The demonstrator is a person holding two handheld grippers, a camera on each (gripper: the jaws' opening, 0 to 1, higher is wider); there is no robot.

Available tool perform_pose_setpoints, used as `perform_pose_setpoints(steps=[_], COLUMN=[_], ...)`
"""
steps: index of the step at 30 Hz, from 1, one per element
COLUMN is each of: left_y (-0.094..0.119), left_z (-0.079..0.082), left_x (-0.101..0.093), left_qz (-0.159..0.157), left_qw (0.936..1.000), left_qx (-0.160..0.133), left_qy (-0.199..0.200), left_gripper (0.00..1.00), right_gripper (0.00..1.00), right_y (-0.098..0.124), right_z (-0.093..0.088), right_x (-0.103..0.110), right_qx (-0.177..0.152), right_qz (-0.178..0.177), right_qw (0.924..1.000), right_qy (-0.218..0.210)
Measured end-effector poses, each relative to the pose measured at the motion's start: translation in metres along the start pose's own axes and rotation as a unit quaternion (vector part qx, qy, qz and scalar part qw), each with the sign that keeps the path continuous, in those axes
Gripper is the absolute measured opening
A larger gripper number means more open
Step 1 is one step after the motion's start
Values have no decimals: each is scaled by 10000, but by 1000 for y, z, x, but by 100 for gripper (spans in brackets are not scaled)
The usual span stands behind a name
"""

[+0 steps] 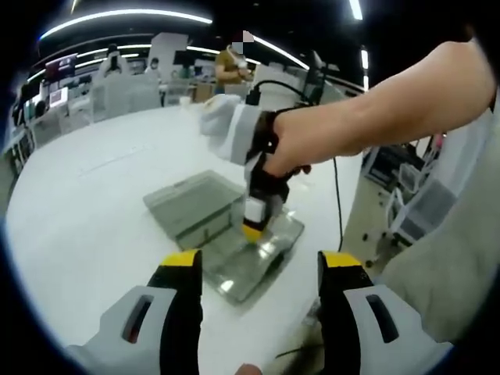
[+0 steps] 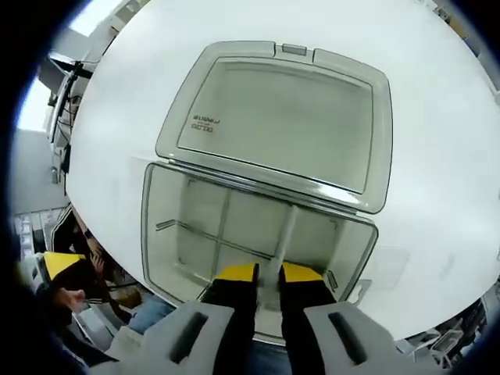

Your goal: Insert the divider into the dual guide fixture by aligning both edges with the guide slots and pushing it downward to the bottom, including one-sided entry, uneven engagement, binding, and posture correction.

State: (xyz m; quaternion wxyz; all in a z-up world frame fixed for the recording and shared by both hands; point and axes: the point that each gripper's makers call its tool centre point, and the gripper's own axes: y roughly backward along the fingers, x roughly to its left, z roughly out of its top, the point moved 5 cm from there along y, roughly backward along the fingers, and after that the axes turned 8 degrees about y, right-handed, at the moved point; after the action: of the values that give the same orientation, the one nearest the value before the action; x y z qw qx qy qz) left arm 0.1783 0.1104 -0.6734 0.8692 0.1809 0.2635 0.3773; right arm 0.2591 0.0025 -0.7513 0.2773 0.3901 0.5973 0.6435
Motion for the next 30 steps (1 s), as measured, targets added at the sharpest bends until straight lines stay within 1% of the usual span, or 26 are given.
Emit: perform_pose_setpoints(steps=[1,3,5,7,9,11,13,15,18,20,24,28,30], left_y=[0,0,-1,-1,-1,-1,-1,-1,-1,-1,-2,-2,-2], left_z=[0,1,2,2,3,3,2,3,5,6,9,8,8], left_x=[0,-1,-2,-2,-2,-2,-2,-3,-3,-4,-5,-5,-5], left_qz=[-2,-10,-16,-20,-24,-23,-22,-24,-20,-26,-33,-35,-34], left_qw=[10000,10000,10000,10000,10000,10000,10000,10000,9999,9999,9999,9999,9999], left_qx=[-2,-15,-34,-45,-57,-69,-52,-78,-93,-94,-118,-117,-128], left_qy=[4,6,14,19,26,31,31,37,42,35,17,25,50], left_gripper=[58,58,58,58,58,58,58,58,57,57,57,57,57], right_gripper=[9,8,7,7,7,6,5,4,2,1,1,1,1], right_y=[1,5,9,12,15,15,16,17,17,17,16,17,17], right_z=[1,3,3,2,2,2,0,-2,-3,-5,-6,-9,-10], right_x=[0,-4,-5,-7,-8,-11,-9,-8,-10,-7,-7,-7,-5], right_qx=[12,-32,-47,-68,-98,-101,-111,-138,-236,-254,-364,-485,-546], right_qz=[47,15,173,146,264,211,318,290,319,415,395,389,374], right_qw=[10000,10000,9998,9998,9995,9997,9994,9995,9992,9988,9986,9981,9978], right_qy=[-29,33,-121,-96,-108,-63,-95,-22,-57,-75,-32,-32,64])
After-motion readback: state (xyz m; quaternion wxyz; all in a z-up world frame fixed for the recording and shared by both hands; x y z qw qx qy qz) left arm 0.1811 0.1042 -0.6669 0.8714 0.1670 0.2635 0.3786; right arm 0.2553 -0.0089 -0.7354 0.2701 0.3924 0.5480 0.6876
